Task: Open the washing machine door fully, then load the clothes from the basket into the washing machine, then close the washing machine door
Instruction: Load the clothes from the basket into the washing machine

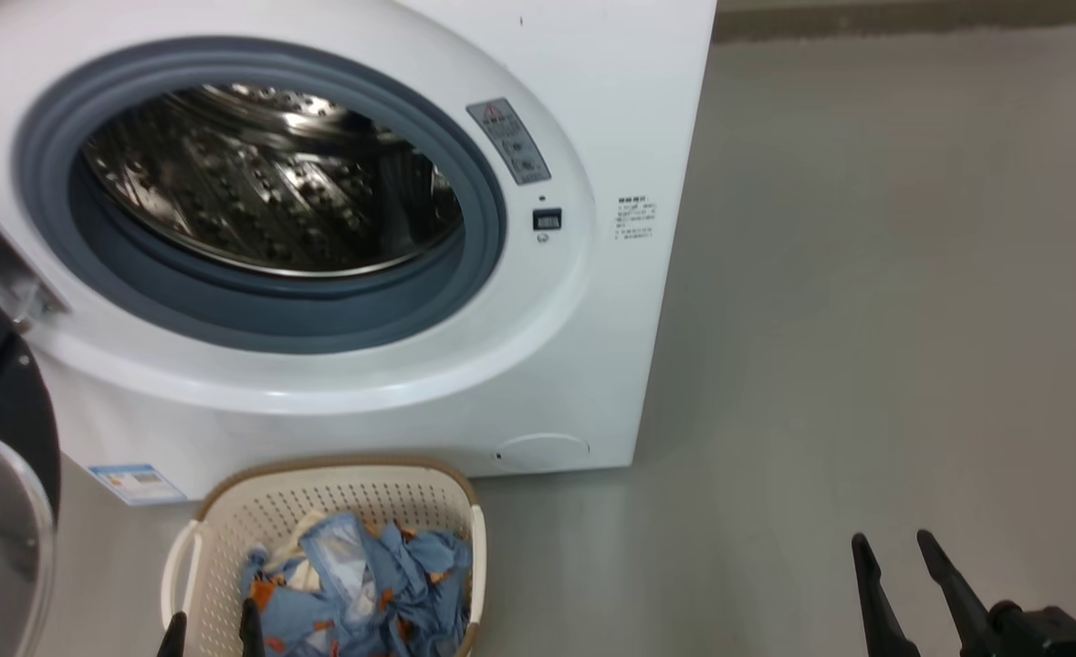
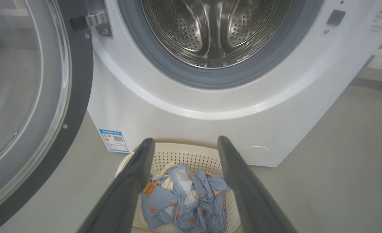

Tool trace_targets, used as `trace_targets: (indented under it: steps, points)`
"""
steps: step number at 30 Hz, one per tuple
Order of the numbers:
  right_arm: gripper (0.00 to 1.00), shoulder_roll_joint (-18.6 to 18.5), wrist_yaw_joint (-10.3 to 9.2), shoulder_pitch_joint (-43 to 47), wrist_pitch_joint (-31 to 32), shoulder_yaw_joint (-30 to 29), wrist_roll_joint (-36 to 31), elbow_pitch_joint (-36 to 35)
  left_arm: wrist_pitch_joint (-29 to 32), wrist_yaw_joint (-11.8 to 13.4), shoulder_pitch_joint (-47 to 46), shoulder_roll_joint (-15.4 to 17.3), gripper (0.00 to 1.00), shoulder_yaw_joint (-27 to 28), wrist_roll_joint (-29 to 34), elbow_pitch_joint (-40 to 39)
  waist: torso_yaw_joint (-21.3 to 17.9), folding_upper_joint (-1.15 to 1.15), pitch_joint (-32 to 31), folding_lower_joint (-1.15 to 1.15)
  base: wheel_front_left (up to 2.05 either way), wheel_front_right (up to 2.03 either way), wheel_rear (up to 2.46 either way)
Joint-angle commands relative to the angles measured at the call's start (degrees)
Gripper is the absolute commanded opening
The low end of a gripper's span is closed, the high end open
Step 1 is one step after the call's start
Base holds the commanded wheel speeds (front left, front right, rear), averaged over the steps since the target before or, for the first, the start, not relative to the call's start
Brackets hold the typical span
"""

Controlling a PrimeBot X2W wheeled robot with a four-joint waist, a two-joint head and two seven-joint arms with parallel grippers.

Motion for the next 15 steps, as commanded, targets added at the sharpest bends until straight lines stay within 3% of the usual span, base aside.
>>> trace_targets:
  steps: [1,15]
  points:
    - [1.00,-0.55,0.09,-2.73,-0.69,1.78,0.44,-1.33,-0.42,-0.53,-3.77,0.31,1.00,1.66,-0.45,0.70,-0.99,0.00,3.19,0.00,0.00,0.00,0.00]
    - [1.00,-0.54,0.09,-9.86,-0.69,2.02,-0.05,-2.80,0.30,-6.08,-23.43,2.19,1.00,0.83,-1.85,24.86,-3.69,0.00,19.03,0.00,0.00,0.00,0.00]
